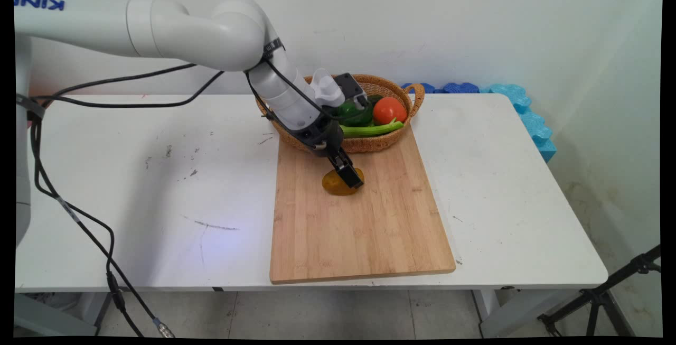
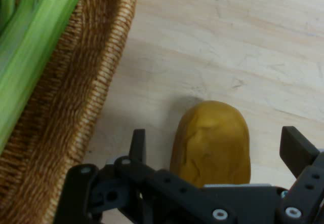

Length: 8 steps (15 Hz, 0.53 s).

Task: Pick up the potato from the cutting board

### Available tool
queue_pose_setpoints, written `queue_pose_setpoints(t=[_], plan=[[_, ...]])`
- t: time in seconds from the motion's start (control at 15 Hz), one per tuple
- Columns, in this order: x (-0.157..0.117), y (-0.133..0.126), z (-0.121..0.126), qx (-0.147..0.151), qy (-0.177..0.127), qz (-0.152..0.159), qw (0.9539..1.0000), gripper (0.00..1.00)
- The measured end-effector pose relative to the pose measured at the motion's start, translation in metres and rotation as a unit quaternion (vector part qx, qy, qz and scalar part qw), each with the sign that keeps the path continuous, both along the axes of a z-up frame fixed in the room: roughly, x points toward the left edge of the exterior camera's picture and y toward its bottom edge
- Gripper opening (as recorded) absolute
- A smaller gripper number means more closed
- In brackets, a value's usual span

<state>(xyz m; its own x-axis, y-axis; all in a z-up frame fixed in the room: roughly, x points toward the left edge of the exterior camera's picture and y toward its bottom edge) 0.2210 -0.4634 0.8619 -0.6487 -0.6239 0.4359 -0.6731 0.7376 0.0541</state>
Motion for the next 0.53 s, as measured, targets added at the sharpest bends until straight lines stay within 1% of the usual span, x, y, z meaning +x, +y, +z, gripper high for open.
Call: queue_pose_setpoints(t=[0.33, 0.4, 0.53], plan=[[-0.003, -0.001, -0.012, -0.001, -0.008, -0.02, 0.9998, 1.0], [-0.004, -0.001, -0.013, -0.001, -0.009, -0.022, 0.9997, 0.0], [-0.004, -0.001, -0.015, -0.001, -0.01, -0.026, 0.9996, 0.0]])
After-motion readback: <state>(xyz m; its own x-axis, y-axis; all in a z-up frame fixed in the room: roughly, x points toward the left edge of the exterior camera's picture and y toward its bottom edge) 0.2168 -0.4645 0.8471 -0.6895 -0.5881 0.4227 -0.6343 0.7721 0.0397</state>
